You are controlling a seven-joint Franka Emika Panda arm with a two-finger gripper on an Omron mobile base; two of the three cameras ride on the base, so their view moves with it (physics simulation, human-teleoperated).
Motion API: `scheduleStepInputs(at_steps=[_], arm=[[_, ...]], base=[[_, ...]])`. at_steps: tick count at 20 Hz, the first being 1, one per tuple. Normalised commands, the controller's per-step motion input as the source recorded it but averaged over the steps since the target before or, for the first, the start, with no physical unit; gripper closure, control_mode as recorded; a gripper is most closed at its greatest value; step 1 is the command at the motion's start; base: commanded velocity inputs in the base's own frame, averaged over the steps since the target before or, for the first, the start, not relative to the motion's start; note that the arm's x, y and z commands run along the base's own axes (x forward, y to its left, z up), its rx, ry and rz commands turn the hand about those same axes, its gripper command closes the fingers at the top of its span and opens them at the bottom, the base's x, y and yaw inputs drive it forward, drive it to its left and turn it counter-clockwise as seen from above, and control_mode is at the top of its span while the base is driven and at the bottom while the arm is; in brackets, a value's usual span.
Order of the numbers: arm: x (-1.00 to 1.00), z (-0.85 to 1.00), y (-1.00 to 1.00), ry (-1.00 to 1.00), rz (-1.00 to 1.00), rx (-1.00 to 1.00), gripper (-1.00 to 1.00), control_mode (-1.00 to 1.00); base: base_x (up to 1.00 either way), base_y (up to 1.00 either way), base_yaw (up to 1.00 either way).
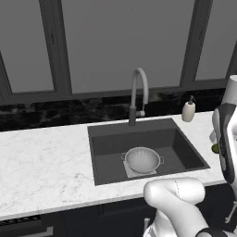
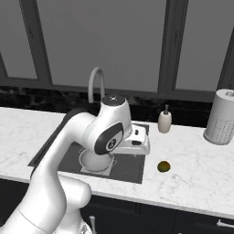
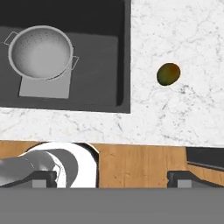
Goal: Put the colander in the sink, put the mango in the colander, and turn on the sink faucet and pour water over the colander.
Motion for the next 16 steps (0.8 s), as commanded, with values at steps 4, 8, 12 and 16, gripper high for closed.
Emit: scheduleStepInputs(at_steps=[4,8,12,16], arm=[[0.42,-0.18,-0.34,0.00,-0.08,0.00,-1.00,-1.00],[0.47,-0.32,-0.31,0.00,-0.08,0.00,-1.00,-1.00],[0.42,-0.38,-0.35,0.00,-0.09,0.00,-1.00,-1.00],[0.44,-0.45,-0.35,0.00,-0.09,0.03,-1.00,-1.00]], base=[[0.00,0.00,0.00],[0.00,0.00,0.00],[0.00,0.00,0.00],[0.00,0.00,0.00]])
